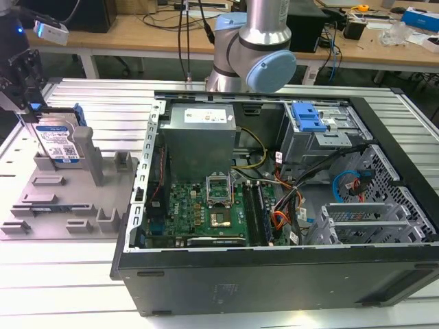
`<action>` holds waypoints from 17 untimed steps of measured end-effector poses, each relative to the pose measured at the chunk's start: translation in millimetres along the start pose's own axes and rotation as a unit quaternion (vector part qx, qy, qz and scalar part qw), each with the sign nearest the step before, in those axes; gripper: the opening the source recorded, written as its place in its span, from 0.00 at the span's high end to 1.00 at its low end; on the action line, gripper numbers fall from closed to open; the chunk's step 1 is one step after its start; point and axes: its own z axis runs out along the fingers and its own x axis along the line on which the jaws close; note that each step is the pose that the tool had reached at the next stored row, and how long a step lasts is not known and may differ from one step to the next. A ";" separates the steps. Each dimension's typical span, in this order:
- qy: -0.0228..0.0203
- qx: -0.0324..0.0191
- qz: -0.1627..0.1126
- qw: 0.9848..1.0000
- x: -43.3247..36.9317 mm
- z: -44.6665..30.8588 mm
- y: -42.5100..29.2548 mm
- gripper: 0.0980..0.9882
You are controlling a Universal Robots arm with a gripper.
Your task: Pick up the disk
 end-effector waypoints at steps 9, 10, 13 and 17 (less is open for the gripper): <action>0.001 0.000 0.000 1.000 -0.7 7.8 0.0 0.57; 0.001 0.000 0.000 1.000 -0.7 9.3 0.0 0.57; 0.001 0.000 0.000 1.000 -0.8 11.8 0.0 0.57; 0.001 0.000 0.000 1.000 -0.8 14.7 0.0 0.57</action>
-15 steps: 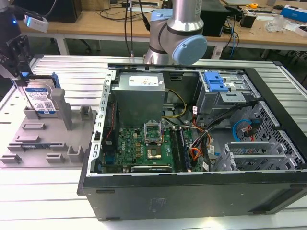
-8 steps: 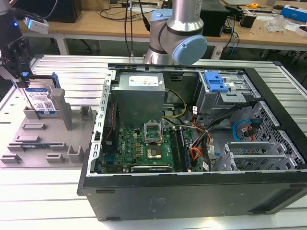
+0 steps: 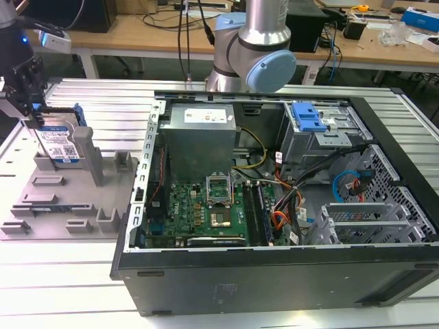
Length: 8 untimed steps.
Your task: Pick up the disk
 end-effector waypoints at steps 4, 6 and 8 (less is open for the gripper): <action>0.000 0.000 0.000 1.000 0.0 0.4 0.0 0.59; 0.000 0.000 0.000 1.000 0.0 0.4 0.0 0.67; 0.000 0.000 0.000 1.000 0.0 0.5 0.0 0.67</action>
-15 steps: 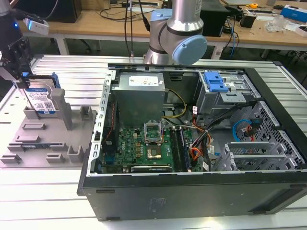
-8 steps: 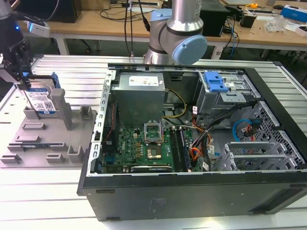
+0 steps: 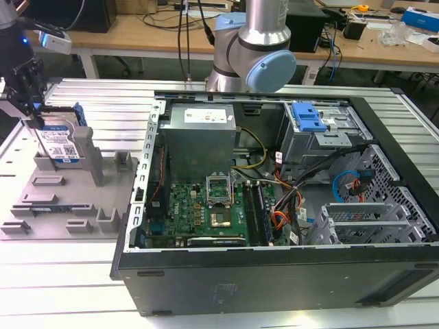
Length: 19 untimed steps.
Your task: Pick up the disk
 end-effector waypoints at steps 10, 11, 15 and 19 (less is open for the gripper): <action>0.000 0.000 0.000 1.000 0.5 0.5 0.1 0.70; 0.000 0.000 0.000 1.000 0.5 0.6 0.0 0.70; 0.000 0.000 0.000 1.000 0.9 0.3 0.1 0.70; 0.000 0.000 0.000 1.000 1.1 -7.6 0.0 0.70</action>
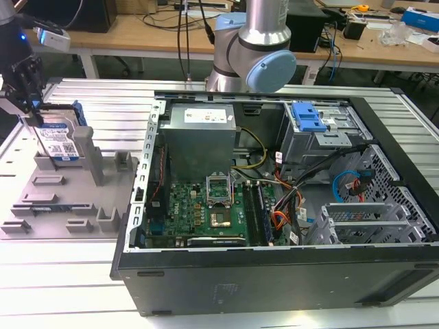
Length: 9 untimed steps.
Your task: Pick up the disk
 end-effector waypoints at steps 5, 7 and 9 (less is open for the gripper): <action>0.000 0.000 0.000 1.000 0.3 -15.6 0.0 0.70; 0.000 0.000 0.000 1.000 0.5 -26.2 0.0 0.70; 0.000 0.000 0.000 1.000 0.7 -35.4 0.0 0.70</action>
